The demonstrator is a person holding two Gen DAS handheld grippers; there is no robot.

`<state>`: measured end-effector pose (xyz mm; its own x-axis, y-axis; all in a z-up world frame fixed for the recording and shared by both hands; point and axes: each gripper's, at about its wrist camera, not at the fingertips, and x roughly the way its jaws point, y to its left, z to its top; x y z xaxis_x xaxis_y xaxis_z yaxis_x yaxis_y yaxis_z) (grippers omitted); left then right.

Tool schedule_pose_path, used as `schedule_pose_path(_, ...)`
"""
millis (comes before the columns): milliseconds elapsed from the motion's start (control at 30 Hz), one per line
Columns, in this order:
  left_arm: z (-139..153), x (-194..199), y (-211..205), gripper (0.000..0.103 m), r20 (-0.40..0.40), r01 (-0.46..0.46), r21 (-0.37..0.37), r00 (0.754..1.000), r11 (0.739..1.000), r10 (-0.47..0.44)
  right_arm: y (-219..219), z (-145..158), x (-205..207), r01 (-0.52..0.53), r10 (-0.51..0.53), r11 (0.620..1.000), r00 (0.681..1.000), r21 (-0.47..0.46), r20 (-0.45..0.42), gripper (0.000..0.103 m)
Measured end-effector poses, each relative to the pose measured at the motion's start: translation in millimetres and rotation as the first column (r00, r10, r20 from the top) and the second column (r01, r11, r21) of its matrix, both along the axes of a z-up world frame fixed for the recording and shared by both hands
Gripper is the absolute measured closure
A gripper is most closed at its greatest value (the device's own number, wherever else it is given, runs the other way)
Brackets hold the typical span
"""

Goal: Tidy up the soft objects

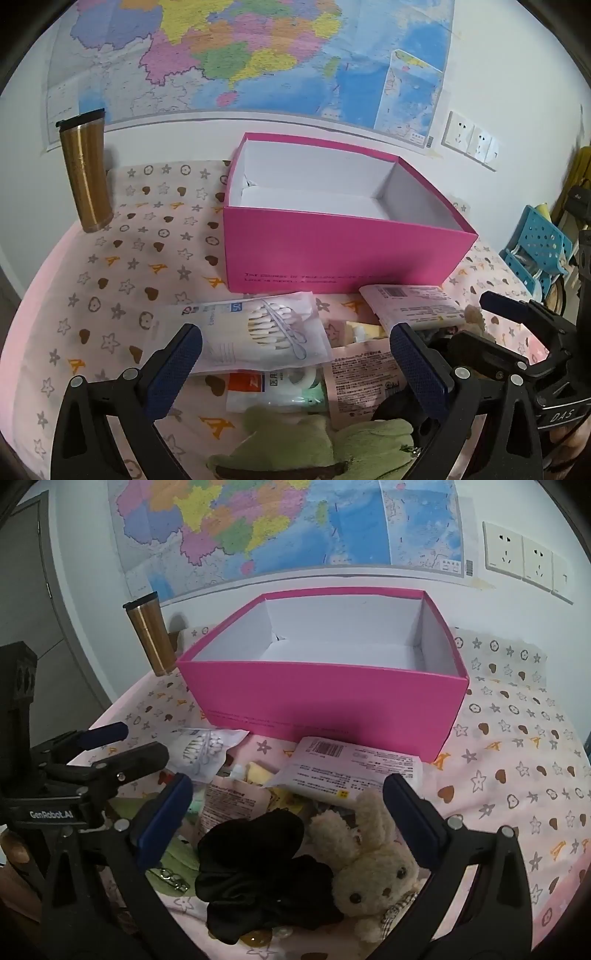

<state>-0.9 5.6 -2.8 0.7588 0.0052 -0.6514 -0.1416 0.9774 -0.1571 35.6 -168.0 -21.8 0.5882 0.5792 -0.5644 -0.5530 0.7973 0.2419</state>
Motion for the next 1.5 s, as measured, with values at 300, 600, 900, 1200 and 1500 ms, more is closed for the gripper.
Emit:
schedule_pose_path(300,1.0,-1.4,-0.1,0.0,0.007,-0.001,0.013,1.0,1.0,0.0,2.5,-3.2,0.1,-0.01,0.01,1.0,1.0,0.004,-0.007,0.0)
schedule_pose_path(600,0.6,-1.6,1.1,0.0,0.008,-0.005,0.012,1.0,1.0,0.005,2.7,-4.5,1.1,-0.012,0.012,1.0,1.0,0.013,-0.013,0.0)
schedule_pose_path(900,-0.2,-2.0,1.5,0.0,0.008,-0.004,0.01,1.0,1.0,0.004,3.8,-4.8,-0.8,-0.019,0.019,1.0,1.0,0.014,-0.011,0.0)
schedule_pose_path(1200,-2.3,-0.6,2.8,0.0,0.004,-0.004,0.006,1.0,1.0,0.004,6.2,-3.5,3.3,-0.036,0.036,0.999,0.999,0.016,-0.018,0.0)
schedule_pose_path(1500,-3.4,0.6,3.1,0.0,0.003,-0.003,0.006,1.0,1.0,0.003,9.9,-5.3,7.3,-0.05,0.05,0.999,0.998,0.015,-0.029,0.0)
